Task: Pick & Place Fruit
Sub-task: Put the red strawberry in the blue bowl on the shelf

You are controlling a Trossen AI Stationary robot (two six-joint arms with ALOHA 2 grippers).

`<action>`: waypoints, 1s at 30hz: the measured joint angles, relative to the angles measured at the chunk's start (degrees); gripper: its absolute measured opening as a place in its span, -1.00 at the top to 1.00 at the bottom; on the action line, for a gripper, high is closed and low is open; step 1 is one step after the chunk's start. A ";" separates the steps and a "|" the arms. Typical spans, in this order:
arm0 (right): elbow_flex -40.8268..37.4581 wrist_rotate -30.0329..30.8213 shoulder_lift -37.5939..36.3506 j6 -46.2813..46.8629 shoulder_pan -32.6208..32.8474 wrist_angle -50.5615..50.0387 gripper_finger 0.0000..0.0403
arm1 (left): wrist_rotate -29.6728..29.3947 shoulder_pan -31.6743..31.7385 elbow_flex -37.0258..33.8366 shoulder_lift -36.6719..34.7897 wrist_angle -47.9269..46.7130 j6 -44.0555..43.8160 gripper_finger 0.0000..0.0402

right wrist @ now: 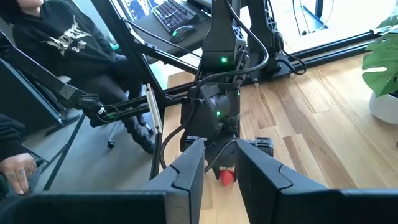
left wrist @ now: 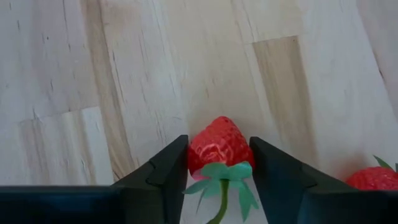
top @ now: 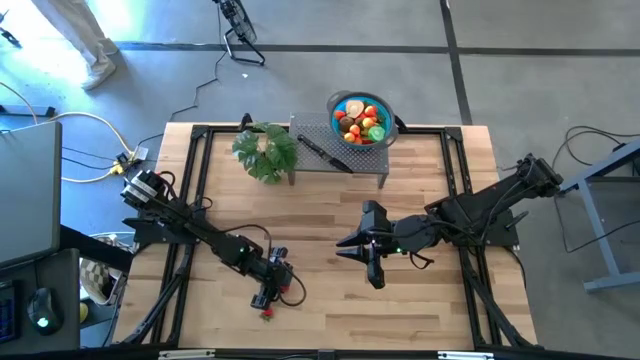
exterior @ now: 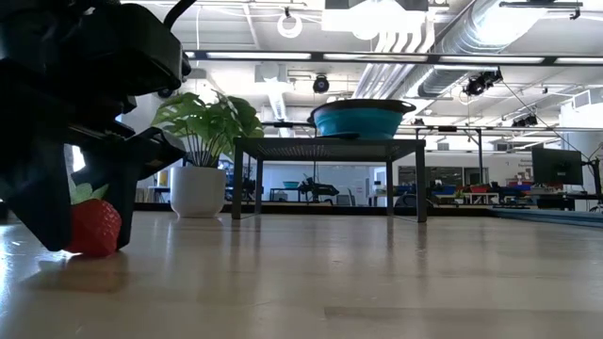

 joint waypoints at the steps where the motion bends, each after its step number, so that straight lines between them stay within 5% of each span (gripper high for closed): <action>1: 0.00 0.00 0.00 0.00 0.01 0.00 0.60 | 0.02 0.00 0.00 0.00 0.00 -0.01 0.24; 20: 0.00 -0.60 0.00 0.68 0.02 0.15 0.60 | 0.18 0.01 0.00 -0.08 0.16 -7.16 0.26; 30: 0.00 -7.54 0.00 5.88 0.79 0.17 0.60 | -1.22 0.56 -0.13 -2.20 -0.45 -10.70 0.26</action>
